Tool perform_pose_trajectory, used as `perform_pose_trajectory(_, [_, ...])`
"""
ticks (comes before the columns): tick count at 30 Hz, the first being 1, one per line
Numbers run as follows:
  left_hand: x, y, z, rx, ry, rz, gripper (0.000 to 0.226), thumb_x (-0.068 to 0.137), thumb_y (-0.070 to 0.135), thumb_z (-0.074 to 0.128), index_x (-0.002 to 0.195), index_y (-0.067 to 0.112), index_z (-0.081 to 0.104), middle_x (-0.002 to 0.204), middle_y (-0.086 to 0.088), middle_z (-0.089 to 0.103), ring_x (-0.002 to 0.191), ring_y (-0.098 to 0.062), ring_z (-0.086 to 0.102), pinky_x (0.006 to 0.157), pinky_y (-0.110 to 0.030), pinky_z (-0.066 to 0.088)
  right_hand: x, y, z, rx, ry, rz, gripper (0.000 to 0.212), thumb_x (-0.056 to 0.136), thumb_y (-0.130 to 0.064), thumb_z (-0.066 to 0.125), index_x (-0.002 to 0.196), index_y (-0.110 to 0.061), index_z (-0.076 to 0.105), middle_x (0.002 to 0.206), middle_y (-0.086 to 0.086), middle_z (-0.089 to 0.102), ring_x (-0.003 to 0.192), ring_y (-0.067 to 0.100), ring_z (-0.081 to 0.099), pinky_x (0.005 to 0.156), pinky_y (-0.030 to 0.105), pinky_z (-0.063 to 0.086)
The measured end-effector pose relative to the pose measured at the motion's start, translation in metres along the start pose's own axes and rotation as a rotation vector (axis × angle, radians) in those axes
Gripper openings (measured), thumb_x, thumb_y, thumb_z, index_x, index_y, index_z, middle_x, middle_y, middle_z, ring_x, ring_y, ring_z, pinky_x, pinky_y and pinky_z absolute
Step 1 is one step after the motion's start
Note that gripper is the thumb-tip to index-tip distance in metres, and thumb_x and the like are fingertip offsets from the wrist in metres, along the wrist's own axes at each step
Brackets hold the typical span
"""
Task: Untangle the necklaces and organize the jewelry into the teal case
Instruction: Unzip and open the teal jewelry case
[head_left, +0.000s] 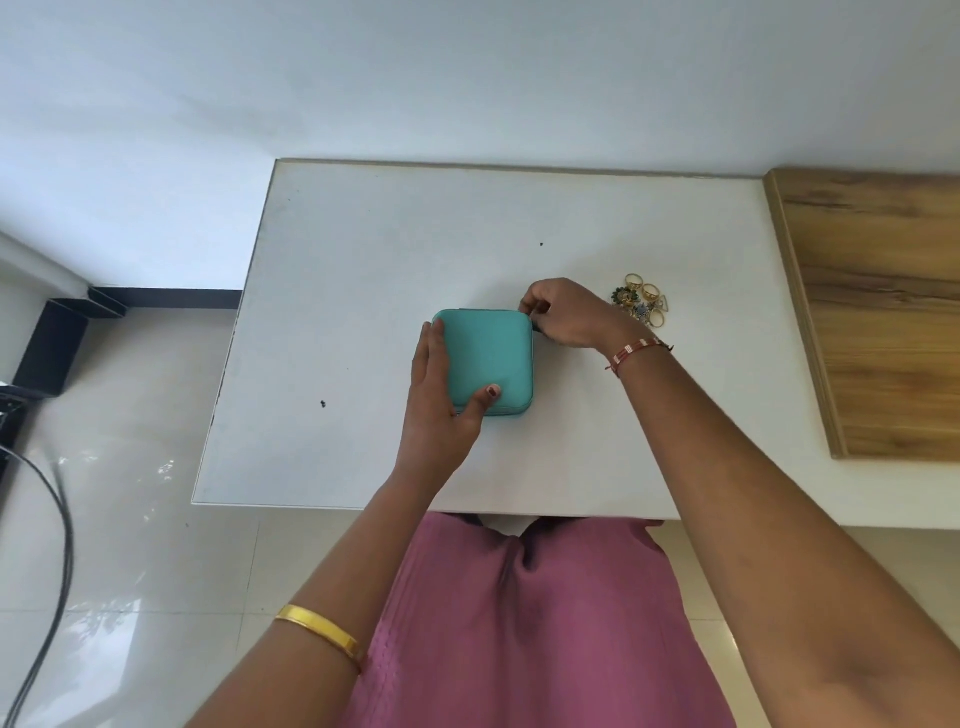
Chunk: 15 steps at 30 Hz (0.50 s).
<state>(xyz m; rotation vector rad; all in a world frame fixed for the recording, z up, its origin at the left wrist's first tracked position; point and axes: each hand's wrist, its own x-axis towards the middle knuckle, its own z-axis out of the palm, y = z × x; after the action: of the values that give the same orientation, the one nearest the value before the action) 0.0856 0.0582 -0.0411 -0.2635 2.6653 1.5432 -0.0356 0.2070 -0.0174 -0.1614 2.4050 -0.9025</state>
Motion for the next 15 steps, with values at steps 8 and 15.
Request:
perform_pose_trajectory(8, [-0.001,0.002,0.000,0.002,0.009,-0.001,0.084,0.086,0.019,0.063,0.148,0.012,0.008,0.156,-0.004,0.012,0.144,-0.013,0.011,0.109,-0.013,0.012,-0.021,0.006,0.020,-0.106,0.352,-0.084,0.011,0.085,-0.001,0.055,0.089,-0.005,0.065,0.089,0.011,0.069,0.080,0.023,0.063,0.076,0.035,0.053])
perform_pose_trajectory(15, [-0.001,0.003,0.001,-0.005,0.016,-0.010,0.084,0.086,0.019,0.064,0.148,0.011,0.008,0.156,-0.005,0.013,0.144,-0.015,0.012,0.106,-0.010,0.011,-0.080,0.008,0.053,-0.153,0.411,0.023,0.014,0.087,-0.006,0.055,0.092,-0.006,0.068,0.090,0.009,0.071,0.081,0.023,0.064,0.066,0.021,0.041])
